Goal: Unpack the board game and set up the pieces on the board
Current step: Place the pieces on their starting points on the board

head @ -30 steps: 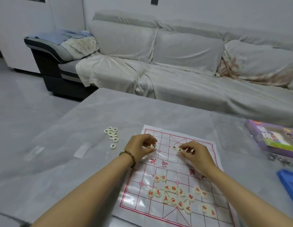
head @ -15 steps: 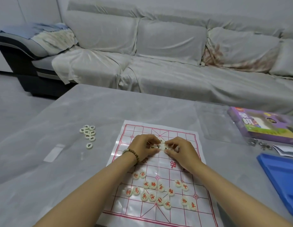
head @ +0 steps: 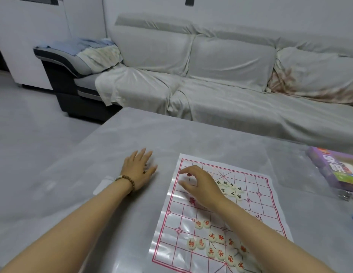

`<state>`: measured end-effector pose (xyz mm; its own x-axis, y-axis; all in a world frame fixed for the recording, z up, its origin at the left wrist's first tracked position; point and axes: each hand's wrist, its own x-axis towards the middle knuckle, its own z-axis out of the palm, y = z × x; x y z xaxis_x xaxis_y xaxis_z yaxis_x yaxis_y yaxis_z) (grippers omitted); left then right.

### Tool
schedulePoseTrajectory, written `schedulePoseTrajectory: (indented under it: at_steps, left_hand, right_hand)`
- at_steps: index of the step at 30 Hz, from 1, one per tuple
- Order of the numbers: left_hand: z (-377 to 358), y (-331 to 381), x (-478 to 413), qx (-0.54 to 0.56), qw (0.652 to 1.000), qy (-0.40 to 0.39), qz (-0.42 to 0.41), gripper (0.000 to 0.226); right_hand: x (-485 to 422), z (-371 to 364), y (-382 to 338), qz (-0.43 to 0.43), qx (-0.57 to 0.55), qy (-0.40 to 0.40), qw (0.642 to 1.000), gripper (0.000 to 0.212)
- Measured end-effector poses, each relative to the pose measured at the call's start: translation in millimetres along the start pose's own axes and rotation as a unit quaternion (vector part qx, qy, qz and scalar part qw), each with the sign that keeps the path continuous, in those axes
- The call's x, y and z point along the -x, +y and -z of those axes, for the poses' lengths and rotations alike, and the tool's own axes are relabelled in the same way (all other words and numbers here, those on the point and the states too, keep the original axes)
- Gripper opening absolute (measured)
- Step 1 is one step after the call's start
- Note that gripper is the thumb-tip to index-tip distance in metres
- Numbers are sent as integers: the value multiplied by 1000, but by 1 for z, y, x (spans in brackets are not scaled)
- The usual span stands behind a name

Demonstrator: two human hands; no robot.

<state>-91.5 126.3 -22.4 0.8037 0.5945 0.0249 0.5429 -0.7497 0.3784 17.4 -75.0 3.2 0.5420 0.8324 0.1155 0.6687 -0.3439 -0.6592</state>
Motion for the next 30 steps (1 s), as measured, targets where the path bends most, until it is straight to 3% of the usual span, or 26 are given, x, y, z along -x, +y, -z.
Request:
schedulePoseTrajectory:
  at_steps: [3, 8, 9, 12, 13, 15, 16, 20, 24, 27, 30]
  left_hand:
    - [-4, -10, -7, -61, 996, -66, -11, 52]
    - [-4, -21, 6, -76, 992, -63, -77, 48]
    - [-4, -24, 13, -69, 991, -70, -95, 52]
    - [1, -35, 42, 2, 985, -90, -150, 97]
    - [2, -39, 52, 36, 983, -92, -157, 94]
    - [6, -47, 68, 117, 980, -78, -142, 72]
    - [8, -51, 75, 152, 978, -55, -135, 72]
    - [18, -62, 93, 200, 976, 23, -80, 99]
    - [21, -69, 109, 167, 984, -6, -60, 119]
    - [18, -68, 114, 155, 985, -8, -74, 114]
    - [18, -64, 114, 181, 980, 32, -70, 86]
  right_hand:
    - [-10, -12, -4, 0, 9, -5, 1000, 28]
    - [-11, -22, -8, 3, 5, -7, 1000, 26]
    - [-10, -24, -9, 4, 2, -6, 1000, 25]
    - [-7, -29, -15, 1, -11, -5, 1000, 23]
    - [-6, -31, -19, -1, -13, -7, 1000, 23]
    - [-5, -36, -26, 5, -17, -17, 1000, 25]
    - [-5, -40, -31, 11, -20, -29, 999, 28]
    - [-4, -58, -49, 36, -1, -96, 995, 45]
    - [-4, -70, -60, 54, 13, -128, 990, 53]
    - [3, -73, -60, 68, 24, -116, 991, 47]
    - [7, -75, -60, 74, 19, -78, 994, 41]
